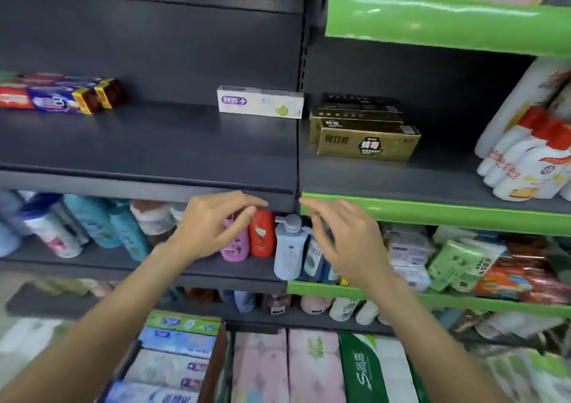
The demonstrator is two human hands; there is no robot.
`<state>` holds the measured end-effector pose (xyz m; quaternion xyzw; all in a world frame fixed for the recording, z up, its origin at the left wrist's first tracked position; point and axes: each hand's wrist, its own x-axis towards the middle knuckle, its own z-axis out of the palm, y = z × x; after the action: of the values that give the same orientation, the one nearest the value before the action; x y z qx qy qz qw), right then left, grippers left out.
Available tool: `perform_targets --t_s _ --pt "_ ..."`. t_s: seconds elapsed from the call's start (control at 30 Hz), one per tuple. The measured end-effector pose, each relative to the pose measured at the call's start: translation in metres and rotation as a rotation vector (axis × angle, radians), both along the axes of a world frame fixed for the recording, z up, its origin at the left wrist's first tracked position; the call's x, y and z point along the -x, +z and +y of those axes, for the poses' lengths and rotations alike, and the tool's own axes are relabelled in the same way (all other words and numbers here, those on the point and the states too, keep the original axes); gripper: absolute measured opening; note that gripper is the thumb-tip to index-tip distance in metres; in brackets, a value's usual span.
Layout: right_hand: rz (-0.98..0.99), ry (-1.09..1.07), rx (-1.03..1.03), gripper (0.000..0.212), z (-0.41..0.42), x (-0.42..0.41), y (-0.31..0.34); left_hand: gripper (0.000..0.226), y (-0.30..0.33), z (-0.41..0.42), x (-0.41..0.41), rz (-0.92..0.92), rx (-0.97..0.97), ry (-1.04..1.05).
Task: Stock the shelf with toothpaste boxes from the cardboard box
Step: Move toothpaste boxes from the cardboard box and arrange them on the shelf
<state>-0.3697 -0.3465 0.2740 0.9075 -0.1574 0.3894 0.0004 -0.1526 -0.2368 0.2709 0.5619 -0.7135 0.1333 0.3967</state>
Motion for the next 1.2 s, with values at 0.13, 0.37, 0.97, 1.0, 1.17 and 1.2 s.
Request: perform_targets --t_s 0.13,0.37,0.97,1.0,1.17,1.2 --pt "0.167 0.115 -0.015 0.026 0.060 -0.046 -0.056 0.030 -0.067 0.073 -0.036 -0.017 -0.268 0.147" --pt "0.711 0.157 -0.258 0.033 0.131 -0.117 -0.179 0.037 -0.229 0.212 -0.117 0.378 -0.997 0.578" --pt "1.374 0.353 -0.307 0.087 0.255 -0.255 -0.357 0.059 -0.370 0.325 -0.159 0.312 -1.239 0.651" --pt "1.402 0.394 -0.255 0.088 0.257 -0.257 -0.360 0.057 -0.371 0.326 -0.159 0.306 -1.231 0.656" --pt "1.482 0.387 -0.295 0.093 0.258 -0.269 -0.361 0.055 -0.369 0.324 -0.155 0.366 -1.195 0.684" --pt "1.489 0.349 -0.360 0.095 0.258 -0.269 -0.361 0.056 -0.368 0.323 -0.155 0.360 -1.207 0.683"
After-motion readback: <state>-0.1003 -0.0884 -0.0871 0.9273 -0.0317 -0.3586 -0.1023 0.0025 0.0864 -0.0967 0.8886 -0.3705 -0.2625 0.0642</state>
